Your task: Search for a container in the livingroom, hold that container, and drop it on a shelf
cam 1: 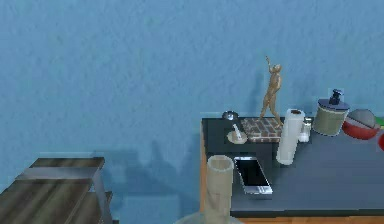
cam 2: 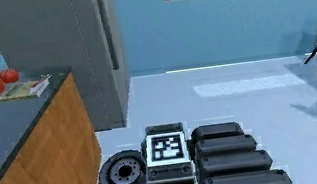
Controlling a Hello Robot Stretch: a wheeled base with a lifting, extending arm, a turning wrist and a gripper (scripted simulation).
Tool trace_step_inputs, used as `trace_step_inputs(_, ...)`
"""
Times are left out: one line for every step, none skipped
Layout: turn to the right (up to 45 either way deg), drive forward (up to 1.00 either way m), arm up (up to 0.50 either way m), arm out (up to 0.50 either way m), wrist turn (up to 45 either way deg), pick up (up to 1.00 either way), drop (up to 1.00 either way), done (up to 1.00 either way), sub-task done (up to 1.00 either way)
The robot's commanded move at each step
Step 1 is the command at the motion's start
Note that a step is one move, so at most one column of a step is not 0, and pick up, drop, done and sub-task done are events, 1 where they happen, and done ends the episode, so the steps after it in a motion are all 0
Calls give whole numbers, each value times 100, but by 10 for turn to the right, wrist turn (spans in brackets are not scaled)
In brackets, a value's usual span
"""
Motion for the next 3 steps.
trace_step_inputs(180,0,0,0,0,0,0,0,0)
trace_step_inputs(-270,0,0,0,0,0,0,0,0)
trace_step_inputs(-30,0,0,0,0,0,0,0,0)
